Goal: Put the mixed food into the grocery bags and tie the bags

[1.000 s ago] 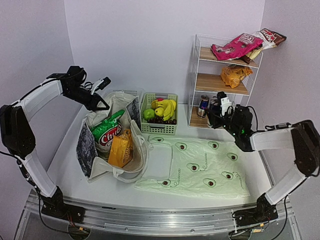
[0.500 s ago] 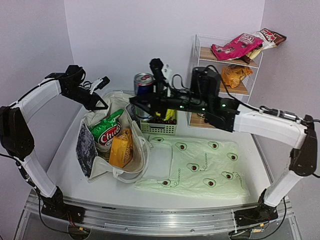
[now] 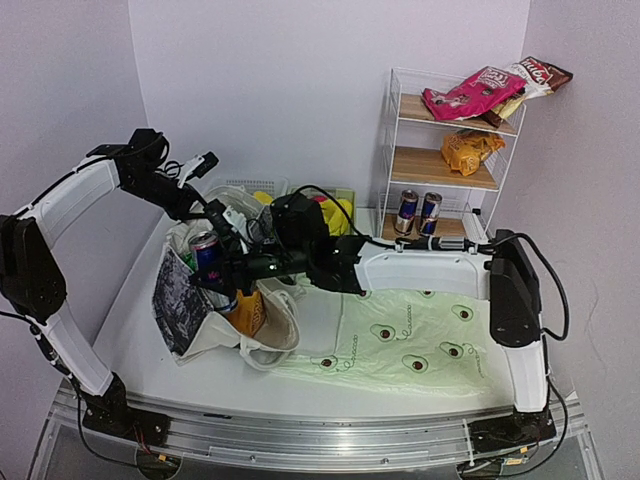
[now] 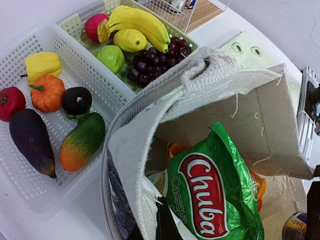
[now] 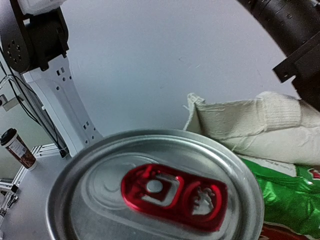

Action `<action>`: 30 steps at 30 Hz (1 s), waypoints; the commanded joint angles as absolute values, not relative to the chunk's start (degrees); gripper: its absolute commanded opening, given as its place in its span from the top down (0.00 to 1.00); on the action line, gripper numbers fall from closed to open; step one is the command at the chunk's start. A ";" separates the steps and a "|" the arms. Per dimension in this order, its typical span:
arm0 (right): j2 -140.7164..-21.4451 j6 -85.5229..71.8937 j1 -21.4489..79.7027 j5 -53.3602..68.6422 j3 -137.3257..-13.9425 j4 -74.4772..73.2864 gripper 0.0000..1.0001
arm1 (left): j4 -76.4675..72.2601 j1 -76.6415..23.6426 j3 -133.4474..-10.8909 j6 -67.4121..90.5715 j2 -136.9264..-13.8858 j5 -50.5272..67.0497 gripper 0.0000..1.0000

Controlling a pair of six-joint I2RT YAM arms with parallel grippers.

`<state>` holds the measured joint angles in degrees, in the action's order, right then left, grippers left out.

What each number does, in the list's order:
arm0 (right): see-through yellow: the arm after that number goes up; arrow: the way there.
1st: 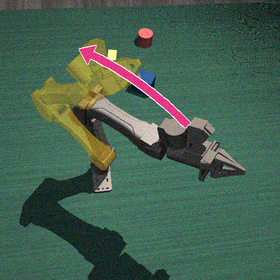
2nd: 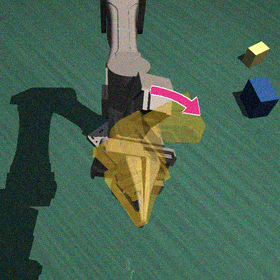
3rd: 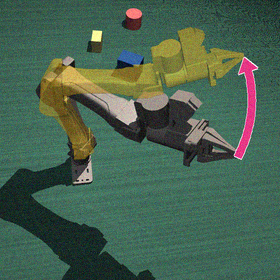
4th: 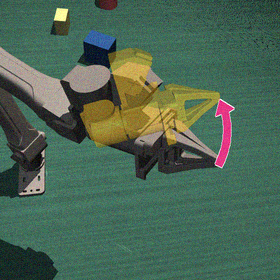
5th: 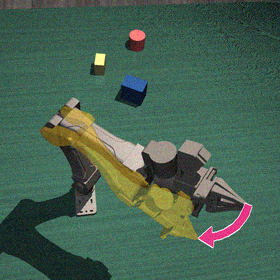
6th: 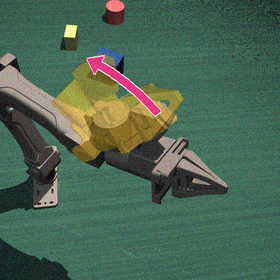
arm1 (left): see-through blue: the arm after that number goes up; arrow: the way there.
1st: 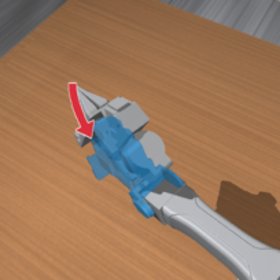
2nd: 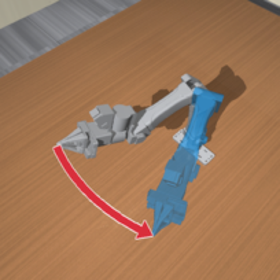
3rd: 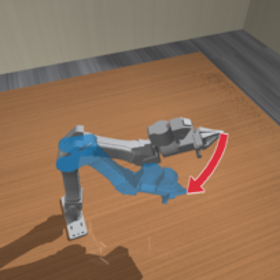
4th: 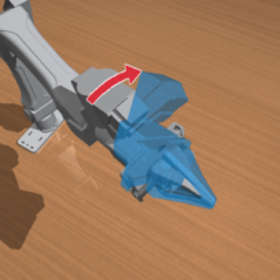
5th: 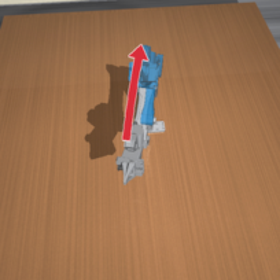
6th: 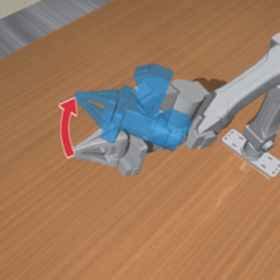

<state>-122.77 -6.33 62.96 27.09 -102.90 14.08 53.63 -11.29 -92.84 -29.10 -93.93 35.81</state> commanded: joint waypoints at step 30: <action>-127.83 -9.49 57.02 6.66 -118.83 -2.77 0.92 | 51.22 -11.13 -90.51 -32.61 -89.23 37.57 1.00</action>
